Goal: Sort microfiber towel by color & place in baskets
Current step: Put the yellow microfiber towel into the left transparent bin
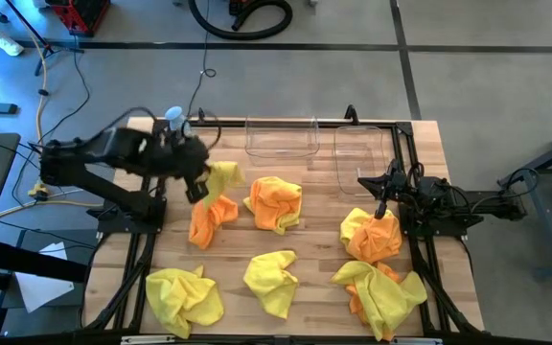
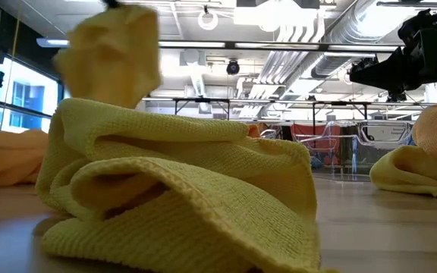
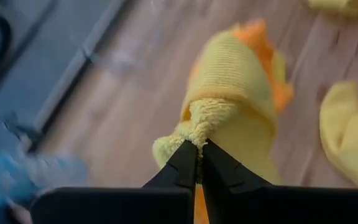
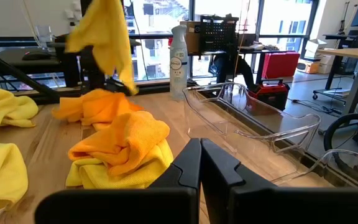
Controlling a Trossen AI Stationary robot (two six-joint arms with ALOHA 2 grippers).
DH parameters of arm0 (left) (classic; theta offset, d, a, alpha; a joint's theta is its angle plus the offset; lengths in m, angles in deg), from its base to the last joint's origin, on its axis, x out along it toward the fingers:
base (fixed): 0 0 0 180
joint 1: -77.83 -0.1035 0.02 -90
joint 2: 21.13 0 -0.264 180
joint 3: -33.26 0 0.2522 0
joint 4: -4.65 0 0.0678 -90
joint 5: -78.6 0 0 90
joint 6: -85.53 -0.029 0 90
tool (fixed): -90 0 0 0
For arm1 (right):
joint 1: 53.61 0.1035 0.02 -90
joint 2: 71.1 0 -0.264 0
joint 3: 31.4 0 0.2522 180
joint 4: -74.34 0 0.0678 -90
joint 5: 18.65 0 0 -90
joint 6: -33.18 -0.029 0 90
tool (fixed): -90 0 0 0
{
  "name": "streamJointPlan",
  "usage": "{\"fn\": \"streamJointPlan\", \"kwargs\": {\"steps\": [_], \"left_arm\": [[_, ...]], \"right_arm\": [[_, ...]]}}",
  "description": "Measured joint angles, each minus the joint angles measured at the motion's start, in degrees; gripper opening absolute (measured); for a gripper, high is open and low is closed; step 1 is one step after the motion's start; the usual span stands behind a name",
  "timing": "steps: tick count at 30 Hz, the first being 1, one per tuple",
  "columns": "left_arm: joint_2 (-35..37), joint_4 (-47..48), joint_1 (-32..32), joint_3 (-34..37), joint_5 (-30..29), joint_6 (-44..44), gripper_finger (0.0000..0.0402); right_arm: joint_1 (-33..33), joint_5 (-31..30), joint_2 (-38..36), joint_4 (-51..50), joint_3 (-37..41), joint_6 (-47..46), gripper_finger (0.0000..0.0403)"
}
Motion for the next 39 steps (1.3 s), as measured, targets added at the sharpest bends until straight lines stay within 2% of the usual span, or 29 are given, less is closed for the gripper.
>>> {"fn": "streamJointPlan", "kwargs": {"steps": [4,10,16,19,22,25,29,39], "left_arm": [[-6.48,-1.22,-4.65,-10.92,0.02,-10.22,0.0],[-19.45,-2.51,-12.9,-24.95,5.29,-23.39,0.0],[-32.5,-3.37,-20.6,-36.24,11.63,-32.1,0.0],[-37.66,-3.53,-24.0,-40.35,12.63,-34.06,0.0],[-41.99,-4.16,-26.98,-42.62,12.91,-35.09,0.0],[-45.28,-5.93,-29.54,-42.78,15.56,-35.93,0.0],[-49.26,-7.51,-32.13,-42.78,16.23,-36.04,0.0],[-59.06,-9.72,-33.96,-42.78,19.48,-32.54,0.0]], "right_arm": [[-0.01,0.0,0.0,0.01,0.0,0.01,0.0],[0.02,0.0,0.0,0.01,0.0,-0.01,0.0],[0.0,0.0,0.0,-0.01,0.0,0.0,0.0],[0.02,0.0,0.0,-0.01,0.0,0.01,0.0],[0.01,0.0,0.0,-0.01,0.0,0.01,0.0],[0.01,0.0,0.0,0.01,0.0,0.0,0.0],[0.0,0.0,0.0,0.0,0.0,0.0,0.0],[0.0,0.0,0.0,-0.01,0.0,0.01,0.0]]}}
